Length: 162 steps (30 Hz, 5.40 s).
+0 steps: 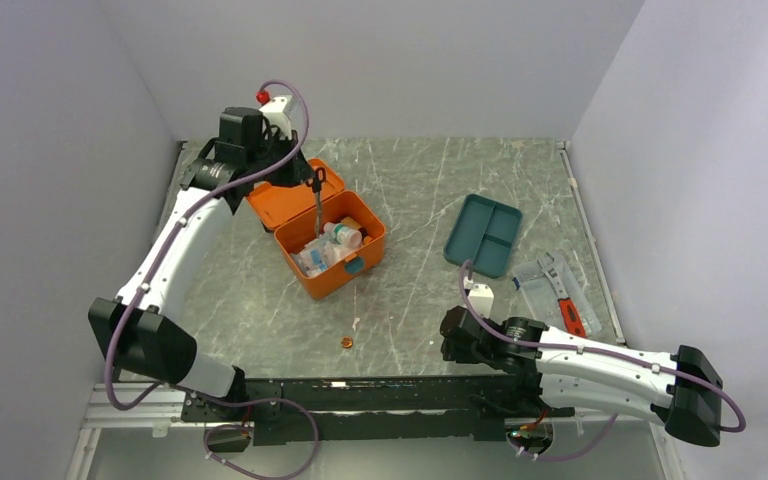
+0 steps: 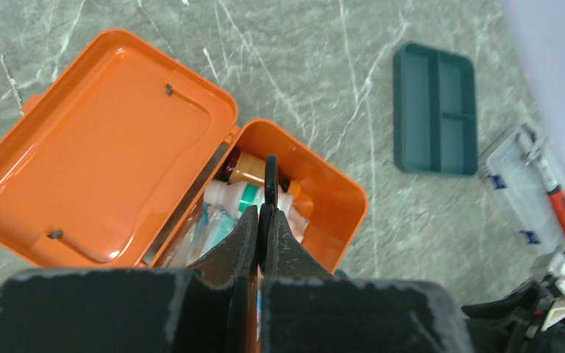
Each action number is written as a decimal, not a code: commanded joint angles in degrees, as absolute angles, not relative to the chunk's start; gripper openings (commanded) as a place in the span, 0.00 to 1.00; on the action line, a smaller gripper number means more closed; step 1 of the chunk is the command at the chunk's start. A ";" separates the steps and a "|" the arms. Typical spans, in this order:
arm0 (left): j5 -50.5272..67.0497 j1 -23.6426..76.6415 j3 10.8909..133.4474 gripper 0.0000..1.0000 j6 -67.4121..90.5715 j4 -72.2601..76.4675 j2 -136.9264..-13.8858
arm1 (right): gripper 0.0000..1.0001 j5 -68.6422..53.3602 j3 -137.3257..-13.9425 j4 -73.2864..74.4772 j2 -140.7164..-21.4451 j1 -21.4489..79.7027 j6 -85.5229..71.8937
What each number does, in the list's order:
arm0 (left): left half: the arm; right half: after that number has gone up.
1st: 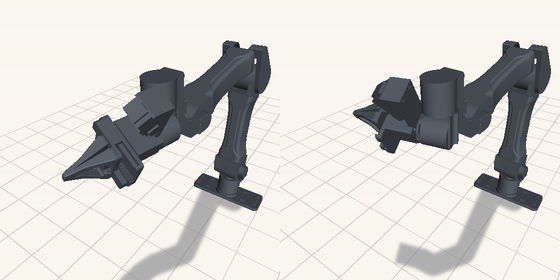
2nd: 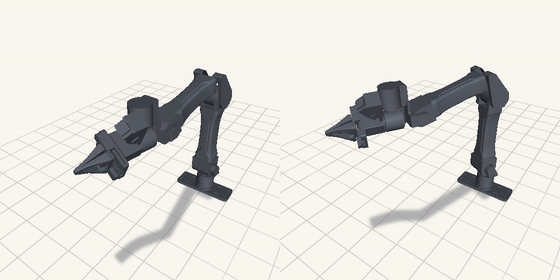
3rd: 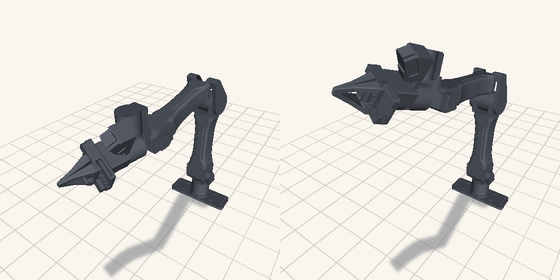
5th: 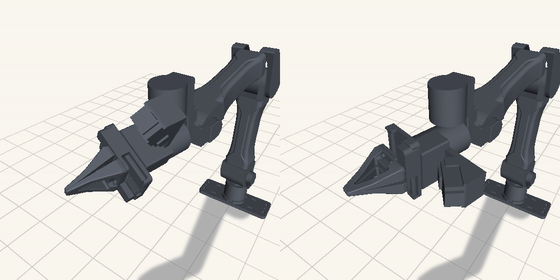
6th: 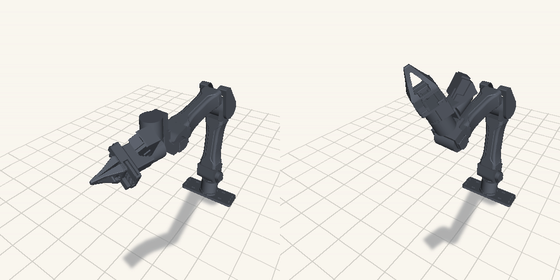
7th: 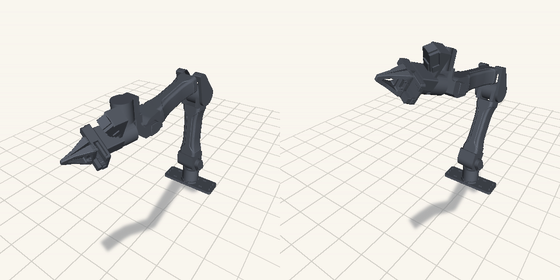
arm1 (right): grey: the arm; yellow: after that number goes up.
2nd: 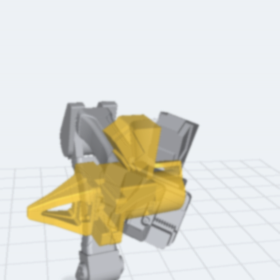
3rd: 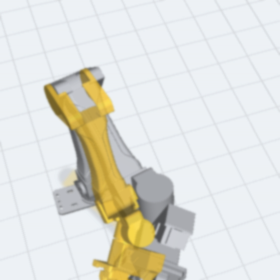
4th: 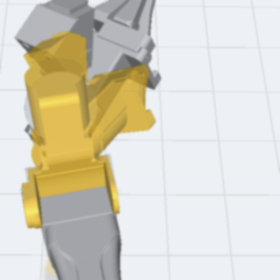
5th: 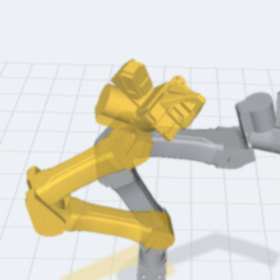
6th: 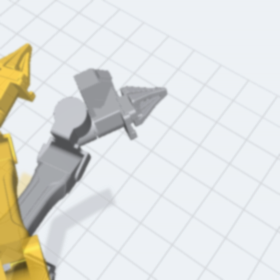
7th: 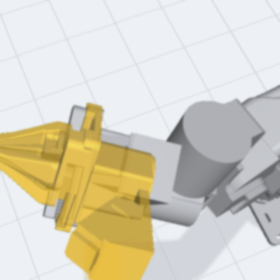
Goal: Organize the medicine kit
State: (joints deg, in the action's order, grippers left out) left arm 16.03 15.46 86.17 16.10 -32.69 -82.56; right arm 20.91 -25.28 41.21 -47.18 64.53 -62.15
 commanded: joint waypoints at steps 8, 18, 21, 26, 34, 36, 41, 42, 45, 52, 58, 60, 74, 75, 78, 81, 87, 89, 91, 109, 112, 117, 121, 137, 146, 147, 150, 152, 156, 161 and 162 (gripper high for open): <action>11.97 19.03 93.40 0.00 -3.06 -48.12 -90.23 | 0.42 19.99 -22.90 35.70 -47.17 64.47 -59.62; 0.78 29.43 97.73 0.00 -8.82 -51.96 -98.73 | 0.42 18.82 -21.30 33.93 -46.60 64.42 -59.41; 0.17 31.80 98.70 0.00 -9.66 -52.65 -100.81 | 0.42 18.85 -20.97 34.50 -45.75 64.39 -59.75; 3.12 34.37 98.70 0.00 -9.86 -53.39 -102.06 | 0.42 18.90 -20.49 35.52 -44.17 64.51 -60.21; 6.88 35.64 97.47 0.00 -8.99 -53.77 -103.68 | 0.43 18.24 -21.36 34.34 -46.61 64.51 -59.35; 6.86 35.68 97.03 0.07 -8.04 -53.77 -104.53 | 0.44 18.22 -21.80 34.03 -47.55 64.52 -59.05; 7.03 35.68 95.15 0.27 -6.39 -52.67 -105.06 | 0.49 18.91 -22.96 34.57 -48.21 64.47 -58.79; 7.14 35.62 94.72 0.31 -5.94 -52.08 -104.91 | 0.50 19.04 -23.02 34.64 -48.17 64.42 -58.69; 8.31 35.66 93.95 0.40 -4.80 -50.77 -104.37 | 0.54 19.40 -23.23 34.67 -48.20 64.51 -58.50; 4.99 35.66 93.62 0.59 -2.12 -48.94 -100.88 | 0.60 20.81 -25.45 34.93 -47.68 64.49 -56.44; 0.18 35.68 93.27 0.68 1.99 -46.49 -93.15 | 0.68 27.66 -28.72 37.66 -46.53 64.36 -57.57; -1.58 35.66 91.79 0.70 2.43 -45.03 -89.85 | 0.72 29.74 -31.40 38.96 -46.57 64.34 -57.72; -10.62 35.60 77.23 0.97 3.70 -39.29 -66.88 | 0.74 22.55 -48.05 34.71 -63.90 63.91 -38.85; -11.56 35.62 75.79 0.97 3.76 -39.36 -65.51 | 0.75 20.66 -48.00 32.05 -64.42 63.89 -36.68; -13.93 35.60 72.56 0.99 4.24 -39.59 -60.76 | 0.76 16.66 -48.28 27.96 -66.59 64.09 -33.34; -17.13 35.57 68.95 0.99 5.38 -39.19 -55.58 | 0.77 14.97 -49.75 25.79 -70.60 64.95 -31.91; -22.42 35.56 61.25 0.99 7.75 -37.88 -47.34 | 0.77 13.96 -54.45 22.75 -79.23 68.10 -31.71; -23.81 35.57 59.47 0.99 7.67 -38.25 -45.61 | 0.77 13.31 -55.78 21.79 -81.95 69.09 -32.00; -25.81 35.59 58.43 0.99 8.28 -39.26 -43.91 | 0.77 13.11 -57.39 21.38 -84.46 70.19 -32.04; -35.95 35.59 45.96 0.99 8.52 -32.99 -27.51 | 0.71 14.19 -67.92 24.43 -101.18 75.34 -33.96; -35.49 35.56 45.88 0.99 8.61 -33.08 -27.60 | 0.68 13.74 -68.24 24.10 -102.42 75.48 -34.23; -35.10 35.56 45.57 0.99 8.61 -33.03 -27.53 | 0.65 14.23 -69.18 24.64 -104.13 75.42 -34.55; -35.07 35.53 45.75 0.99 9.00 -33.44 -27.84 | 0.61 14.22 -69.76 24.96 -105.68 75.41 -34.71; -34.97 35.54 45.87 0.99 9.42 -34.16 -28.28 | 0.40 14.77 -69.56 25.07 -107.70 75.41 -35.99; -34.92 35.53 45.88 0.99 9.67 -34.41 -28.15 | 0.39 14.96 -69.34 24.35 -108.49 75.45 -36.17; -34.93 35.59 45.88 0.99 9.67 -34.44 -28.14 | 0.39 14.94 -69.47 24.35 -108.66 75.41 -36.21; -34.94 35.59 45.89 0.99 9.77 -34.48 -28.09 | 0.39 15.27 -69.67 24.19 -109.02 75.40 -36.28; -34.92 35.60 45.92 0.99 9.83 -34.60 -28.18 | 0.39 15.29 -69.79 23.98 -109.26 75.42 -36.29; -35.02 35.57 45.94 0.99 9.96 -34.71 -27.99 | 0.39 15.29 -70.15 24.02 -109.51 75.41 -36.25; -35.03 35.54 45.86 0.99 9.85 -34.58 -27.86 | 0.37 15.47 -69.79 23.73 -109.80 75.33 -36.38; -35.03 35.59 45.88 0.99 9.84 -34.62 -27.91 | 0.34 15.55 -69.79 23.80 -110.04 75.32 -36.45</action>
